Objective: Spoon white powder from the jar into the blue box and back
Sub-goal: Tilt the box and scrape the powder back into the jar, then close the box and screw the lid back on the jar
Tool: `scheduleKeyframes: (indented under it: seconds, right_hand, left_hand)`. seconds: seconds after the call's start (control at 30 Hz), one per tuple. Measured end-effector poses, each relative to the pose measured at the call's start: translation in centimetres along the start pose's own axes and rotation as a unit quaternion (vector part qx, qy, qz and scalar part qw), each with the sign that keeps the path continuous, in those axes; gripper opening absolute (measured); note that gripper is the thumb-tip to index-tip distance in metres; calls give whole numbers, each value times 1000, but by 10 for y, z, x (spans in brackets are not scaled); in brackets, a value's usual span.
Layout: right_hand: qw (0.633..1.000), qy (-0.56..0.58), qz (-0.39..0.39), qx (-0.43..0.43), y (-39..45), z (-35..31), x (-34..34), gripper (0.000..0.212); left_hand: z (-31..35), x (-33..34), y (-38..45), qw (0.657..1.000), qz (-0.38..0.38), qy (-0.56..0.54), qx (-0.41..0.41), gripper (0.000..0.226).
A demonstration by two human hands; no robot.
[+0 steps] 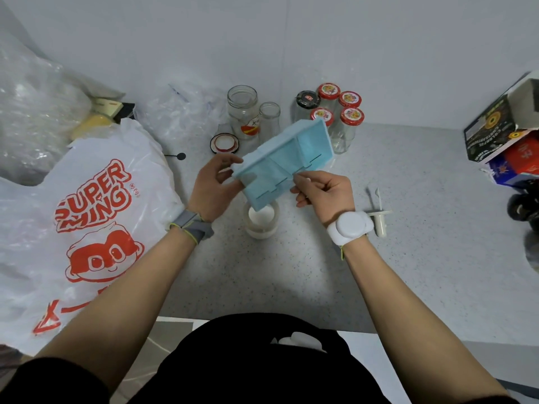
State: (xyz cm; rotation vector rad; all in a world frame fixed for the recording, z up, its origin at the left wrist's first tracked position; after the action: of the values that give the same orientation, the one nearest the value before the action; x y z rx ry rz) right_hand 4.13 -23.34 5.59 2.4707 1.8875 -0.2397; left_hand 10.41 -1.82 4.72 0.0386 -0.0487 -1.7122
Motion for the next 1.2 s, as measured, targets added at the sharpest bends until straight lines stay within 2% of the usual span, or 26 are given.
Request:
scheduleKeyframes:
  seconds: [0.2,0.33,0.4,0.6,0.7,0.9,1.03,1.2]
  right_hand:
    - [995,-86,19,-46,-1,-23,-9,10]
    - [977,-191,22,-96,6,-53,-19,9]
    - [979,-181,30,-93,9,-62,-26,9]
    - [992,-60,111,-12,14,-59,-69,12]
    - [992,-42,118,15,16,-60,-81,11]
    - [994,-64,73,43,17,-72,-70,14]
    - [987,-139,22,75,17,-71,-60,18]
    - [972,-230,6,55,20,-75,-74,18]
  left_hand:
    - [-1,7,14,993,-16,-68,-93,9]
    - [9,23,29,988,-49,-72,-130,20]
    - [11,32,34,985,-65,-70,-147,27]
    - [14,51,42,978,-75,-84,-175,26]
    - [14,63,43,977,-81,-78,-181,30]
    - [18,94,45,978,-82,-47,-184,40]
    - [22,111,43,976,-82,-63,-191,38]
    - [29,116,46,975,-86,-73,-190,34]
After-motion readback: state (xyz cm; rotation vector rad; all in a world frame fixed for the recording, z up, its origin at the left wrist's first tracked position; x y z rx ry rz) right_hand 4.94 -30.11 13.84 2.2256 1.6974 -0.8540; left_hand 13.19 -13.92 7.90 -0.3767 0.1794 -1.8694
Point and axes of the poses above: each hand's wrist, its own y-axis towards the middle knuckle, its own x-axis out of the palm, z = x × y, the point moved 7 cm from there along y, towards the middle knuckle, and after that the axes turned 10 degrees about -y, right-handed, at the moved point
